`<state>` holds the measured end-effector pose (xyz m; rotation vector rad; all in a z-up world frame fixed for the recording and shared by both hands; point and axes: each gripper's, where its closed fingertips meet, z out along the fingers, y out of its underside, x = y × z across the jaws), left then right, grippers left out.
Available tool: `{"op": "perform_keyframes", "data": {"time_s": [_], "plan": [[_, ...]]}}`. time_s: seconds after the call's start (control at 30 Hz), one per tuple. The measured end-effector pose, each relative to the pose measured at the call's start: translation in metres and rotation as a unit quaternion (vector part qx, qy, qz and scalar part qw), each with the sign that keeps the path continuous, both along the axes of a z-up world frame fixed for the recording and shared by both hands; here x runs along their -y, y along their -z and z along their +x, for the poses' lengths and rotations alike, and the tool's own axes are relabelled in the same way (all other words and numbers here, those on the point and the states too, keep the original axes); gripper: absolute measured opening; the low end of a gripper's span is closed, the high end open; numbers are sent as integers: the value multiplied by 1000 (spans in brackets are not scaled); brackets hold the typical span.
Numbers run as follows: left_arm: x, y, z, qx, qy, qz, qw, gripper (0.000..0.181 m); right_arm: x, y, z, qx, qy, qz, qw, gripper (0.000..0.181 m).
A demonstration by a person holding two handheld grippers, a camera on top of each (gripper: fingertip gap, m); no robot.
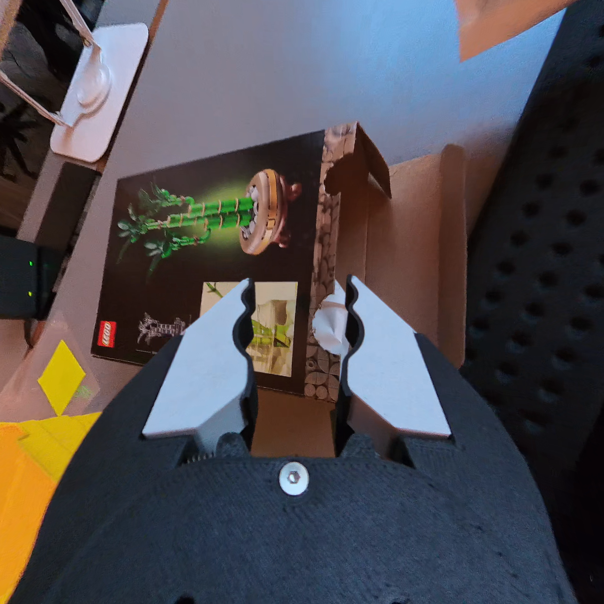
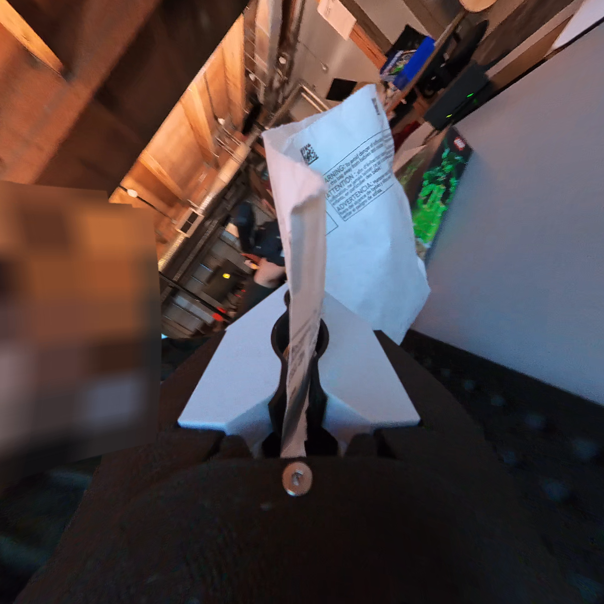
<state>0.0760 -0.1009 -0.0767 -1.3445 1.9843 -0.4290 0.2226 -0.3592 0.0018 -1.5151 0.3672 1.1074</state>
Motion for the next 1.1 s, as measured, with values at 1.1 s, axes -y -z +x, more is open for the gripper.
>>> {"op": "perform_keyframes", "data": {"time_s": [1.1], "plan": [[-2,-6,11,83,-71,-10,994,13,-46,63,-70,-407,163,-79,896,0]]}}
